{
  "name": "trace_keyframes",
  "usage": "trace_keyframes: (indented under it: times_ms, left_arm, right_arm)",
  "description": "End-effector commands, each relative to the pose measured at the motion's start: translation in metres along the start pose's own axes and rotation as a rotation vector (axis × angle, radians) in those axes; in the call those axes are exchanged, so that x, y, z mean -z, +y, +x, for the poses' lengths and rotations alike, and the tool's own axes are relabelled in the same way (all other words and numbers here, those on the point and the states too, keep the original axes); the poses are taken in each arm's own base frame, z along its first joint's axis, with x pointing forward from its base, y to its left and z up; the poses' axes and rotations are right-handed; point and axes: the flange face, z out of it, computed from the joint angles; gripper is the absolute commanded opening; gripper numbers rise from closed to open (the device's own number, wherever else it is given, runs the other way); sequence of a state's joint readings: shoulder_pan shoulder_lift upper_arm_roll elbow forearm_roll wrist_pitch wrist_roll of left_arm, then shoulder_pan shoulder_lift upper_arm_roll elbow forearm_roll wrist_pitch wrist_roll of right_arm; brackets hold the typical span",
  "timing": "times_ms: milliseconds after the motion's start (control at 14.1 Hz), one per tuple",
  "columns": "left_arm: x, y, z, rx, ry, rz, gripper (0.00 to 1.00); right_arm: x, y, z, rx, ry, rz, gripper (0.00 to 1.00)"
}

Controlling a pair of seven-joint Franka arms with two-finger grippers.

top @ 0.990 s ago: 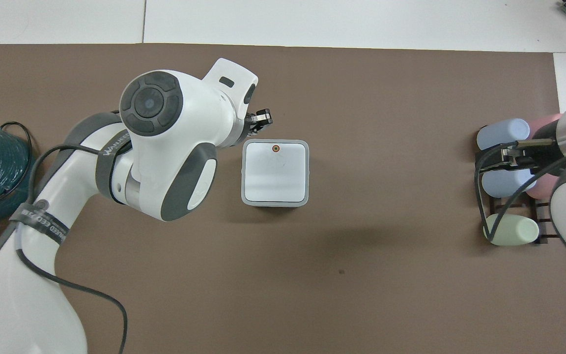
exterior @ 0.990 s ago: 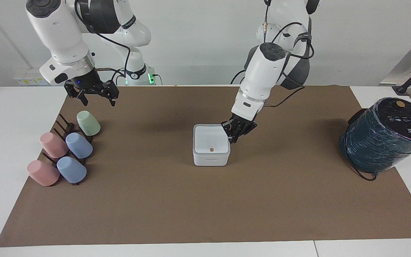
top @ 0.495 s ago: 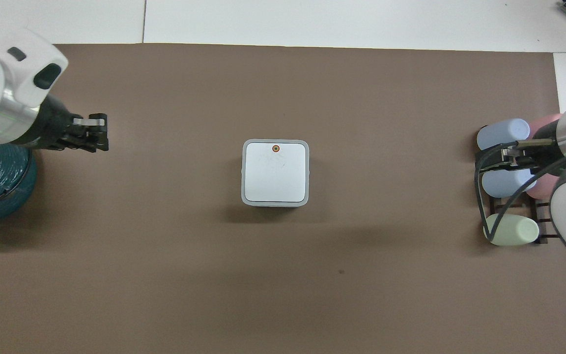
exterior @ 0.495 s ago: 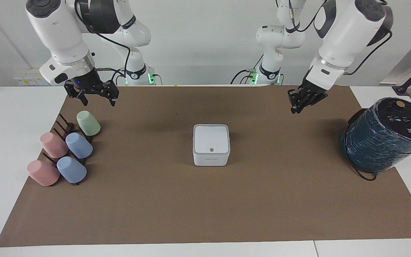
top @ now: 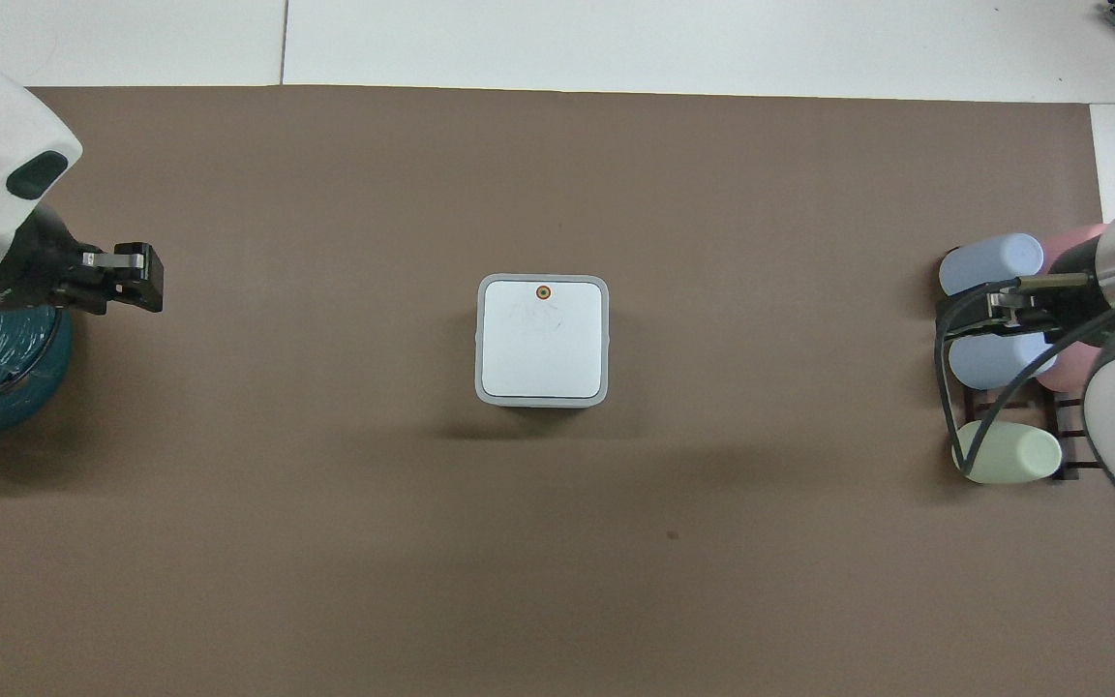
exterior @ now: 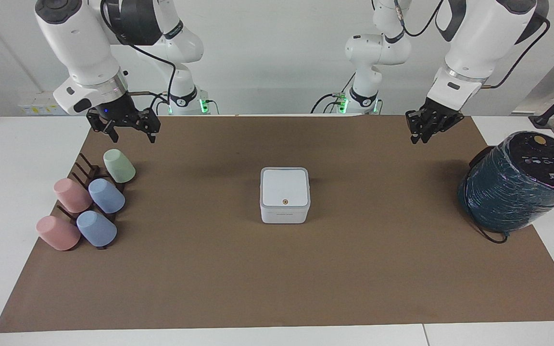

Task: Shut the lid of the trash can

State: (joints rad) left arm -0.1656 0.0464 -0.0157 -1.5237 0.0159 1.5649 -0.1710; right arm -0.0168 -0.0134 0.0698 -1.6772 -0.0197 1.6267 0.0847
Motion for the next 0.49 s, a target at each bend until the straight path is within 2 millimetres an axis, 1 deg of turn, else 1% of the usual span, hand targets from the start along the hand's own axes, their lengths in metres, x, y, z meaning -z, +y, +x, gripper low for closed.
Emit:
trace_keyframes:
  times_ms: [0, 212, 424]
  left_arm:
    - [0.0029, -0.0137, 0.0023, -0.010, 0.035, 0.019, 1.00]
    - [0.0038, -0.0159, 0.0090, -0.106, 0.088, 0.014, 1.00]
    - [0.0040, -0.0157, 0.0105, -0.117, 0.097, 0.014, 1.00]
  right_arm:
    - [-0.0003, 0.0027, -0.0016, 0.015, 0.000, 0.019, 1.00]
    - [-0.0003, 0.0027, -0.0016, 0.015, 0.000, 0.019, 1.00]
    - [-0.0003, 0.0027, -0.0016, 0.015, 0.000, 0.019, 1.00]
